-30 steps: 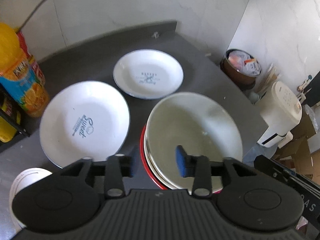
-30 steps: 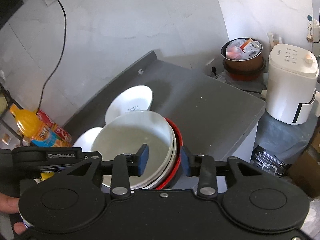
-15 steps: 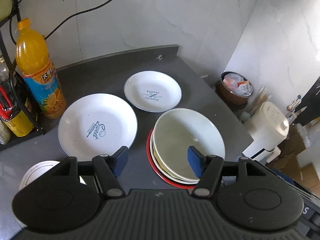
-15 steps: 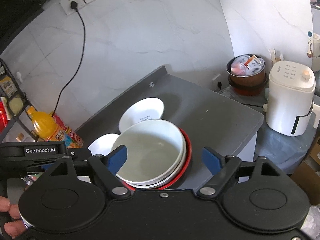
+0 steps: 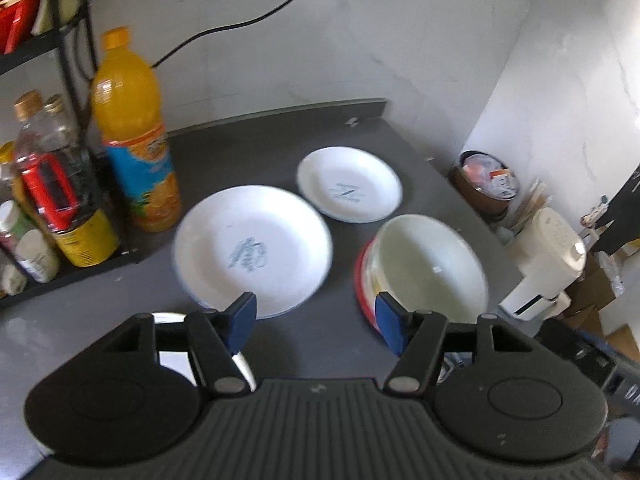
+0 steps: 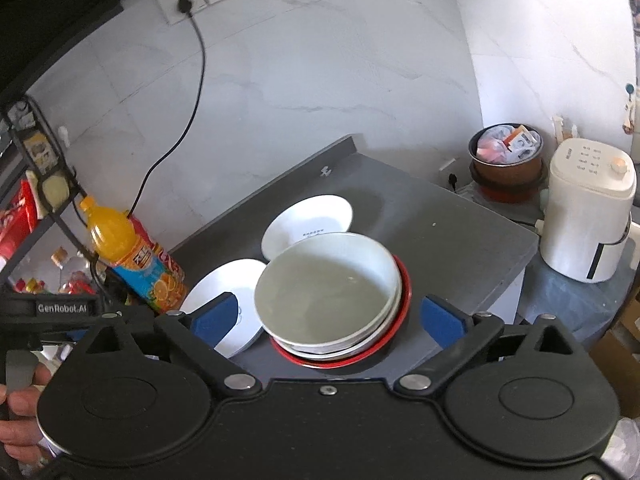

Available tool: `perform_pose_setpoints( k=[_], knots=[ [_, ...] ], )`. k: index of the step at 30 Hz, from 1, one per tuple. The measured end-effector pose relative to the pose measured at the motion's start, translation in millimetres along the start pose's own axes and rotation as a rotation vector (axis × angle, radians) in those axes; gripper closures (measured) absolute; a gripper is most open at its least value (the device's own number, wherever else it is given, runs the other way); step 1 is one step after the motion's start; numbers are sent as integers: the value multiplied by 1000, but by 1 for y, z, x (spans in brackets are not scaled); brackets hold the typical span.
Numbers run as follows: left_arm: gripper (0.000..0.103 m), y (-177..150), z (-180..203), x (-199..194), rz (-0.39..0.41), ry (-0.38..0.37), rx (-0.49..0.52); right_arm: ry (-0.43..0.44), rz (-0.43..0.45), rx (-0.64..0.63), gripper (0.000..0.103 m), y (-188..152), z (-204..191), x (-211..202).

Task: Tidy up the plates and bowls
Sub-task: 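Move both grippers past the flower-print plate toward the 'Sweet' plate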

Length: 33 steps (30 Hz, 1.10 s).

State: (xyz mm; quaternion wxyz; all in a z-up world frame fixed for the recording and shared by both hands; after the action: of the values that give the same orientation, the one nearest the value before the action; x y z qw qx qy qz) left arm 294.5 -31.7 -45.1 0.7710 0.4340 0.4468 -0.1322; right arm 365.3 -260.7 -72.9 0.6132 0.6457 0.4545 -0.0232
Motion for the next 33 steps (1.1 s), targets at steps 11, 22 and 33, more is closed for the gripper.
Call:
perform_pose_setpoints(
  k=[11,22,33],
  knots=[
    [26,-1,-77,1,-32,73,-54,59,-57,-38,3,-1,-50,21],
    [25,2,-140,15,-103,128,-93,109,-107,-77,3,-8,-101,52],
    [26,22,-181,39,-140,131,-52,104,-167,-57,9,-23,-127,93]
  ],
)
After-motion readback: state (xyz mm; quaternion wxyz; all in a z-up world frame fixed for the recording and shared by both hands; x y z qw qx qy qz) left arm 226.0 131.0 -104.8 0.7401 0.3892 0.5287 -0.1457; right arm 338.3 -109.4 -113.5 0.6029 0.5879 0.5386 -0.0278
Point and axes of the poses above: each gripper's, at about its wrist camera, not at the fingertips, and x roughly the way its jaws point, z to its right, y to its top, the point moved 4 cm from there along x, roughly the way its jaws point, and after that the axes turned 10 degrees about -x, right-handed, at the moved point
